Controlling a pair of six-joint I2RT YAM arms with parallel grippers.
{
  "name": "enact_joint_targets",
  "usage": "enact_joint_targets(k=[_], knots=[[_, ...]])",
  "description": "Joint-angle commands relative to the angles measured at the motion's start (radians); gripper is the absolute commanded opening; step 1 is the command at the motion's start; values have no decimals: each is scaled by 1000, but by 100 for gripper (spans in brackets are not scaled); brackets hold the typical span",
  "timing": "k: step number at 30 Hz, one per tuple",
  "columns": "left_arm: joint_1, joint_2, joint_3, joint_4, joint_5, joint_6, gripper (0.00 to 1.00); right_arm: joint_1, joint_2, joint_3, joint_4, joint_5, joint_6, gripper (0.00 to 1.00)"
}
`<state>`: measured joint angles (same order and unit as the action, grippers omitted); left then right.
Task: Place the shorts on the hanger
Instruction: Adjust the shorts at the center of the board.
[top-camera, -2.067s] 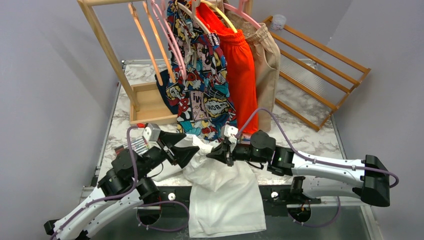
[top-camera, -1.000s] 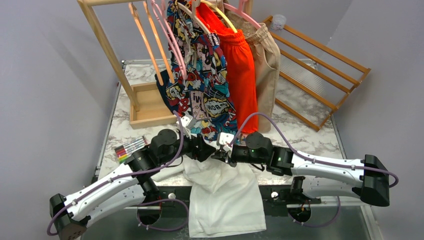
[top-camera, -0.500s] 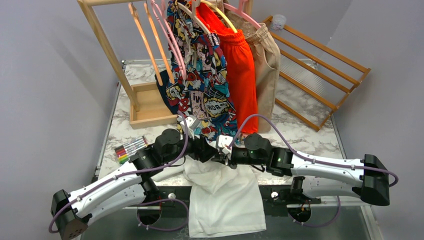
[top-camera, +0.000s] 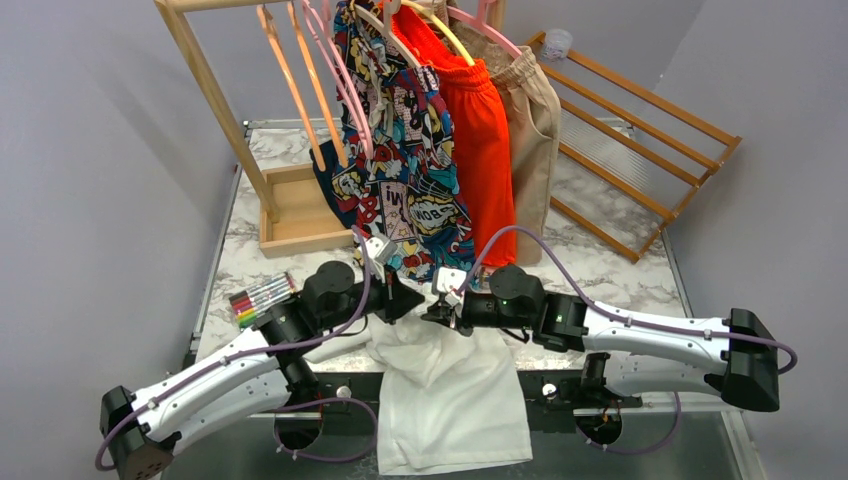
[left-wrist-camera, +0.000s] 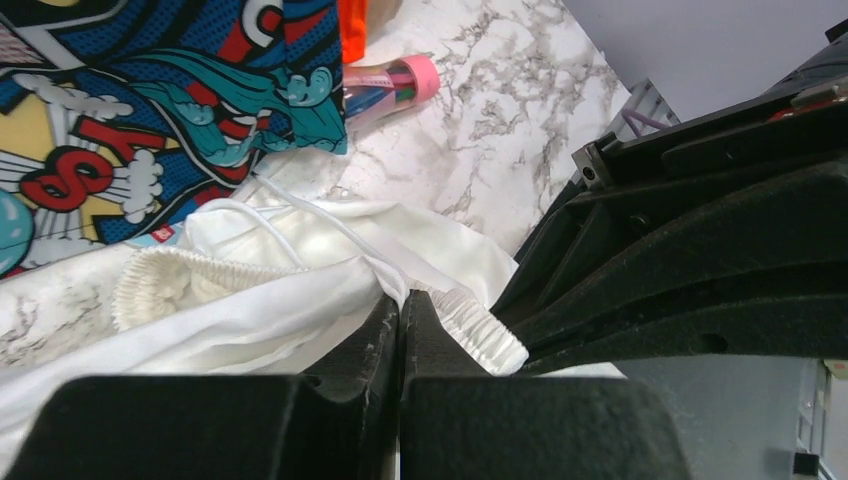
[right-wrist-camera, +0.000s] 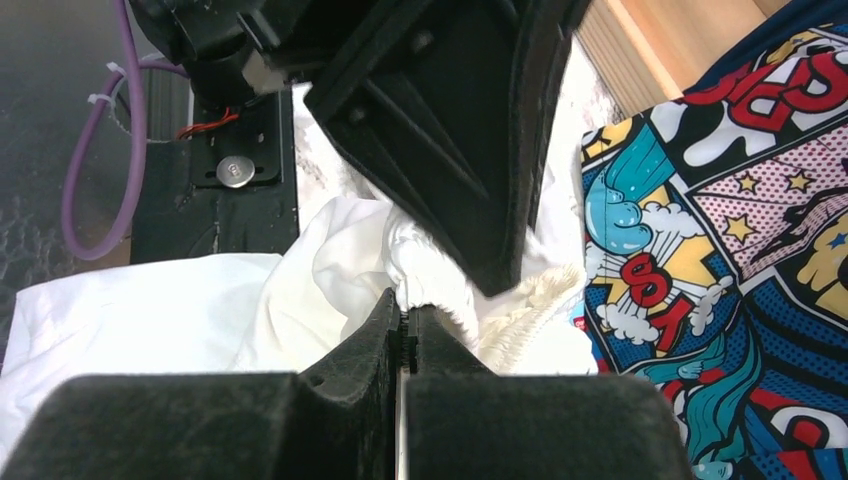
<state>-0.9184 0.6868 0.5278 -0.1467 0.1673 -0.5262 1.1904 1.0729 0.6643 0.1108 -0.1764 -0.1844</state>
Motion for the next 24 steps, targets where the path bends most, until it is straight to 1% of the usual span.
enact_joint_targets(k=[1, 2, 3, 4, 6, 8, 11, 15, 16, 19, 24], knots=[[-4, -103, 16, -45, -141, 21, 0, 1, -30, 26, -3, 42, 42, 10], [-4, -127, 22, -53, -176, 27, 0, 0, -36, 25, -17, 41, 56, 20], [-4, -152, 30, -56, -209, 34, 0, 0, -42, 23, -30, 37, 71, 36], [-4, -171, 38, -58, -232, 41, 0, 0, -51, 21, -42, 35, 91, 48], [-4, -204, 60, -52, -269, 62, 0, 0, -70, 16, -58, 26, 126, 63], [-4, -224, 86, -49, -297, 88, 0, 0, -95, 5, -68, 22, 155, 71], [-4, -254, 137, -54, -331, 138, 0, 0, -149, -20, -67, 78, 225, 75], [-4, -334, 200, -107, -348, 192, 0, 0, -196, -56, -30, 268, 356, 77], [-4, -359, 210, -121, -351, 200, 0, 0, -193, -60, -34, 334, 394, 77], [-4, -434, 227, -162, -374, 205, 0, 0, -166, -70, -45, 450, 481, 76], [-4, -552, 227, -188, -422, 206, 0, -3, -109, -98, -28, 535, 582, 75]])
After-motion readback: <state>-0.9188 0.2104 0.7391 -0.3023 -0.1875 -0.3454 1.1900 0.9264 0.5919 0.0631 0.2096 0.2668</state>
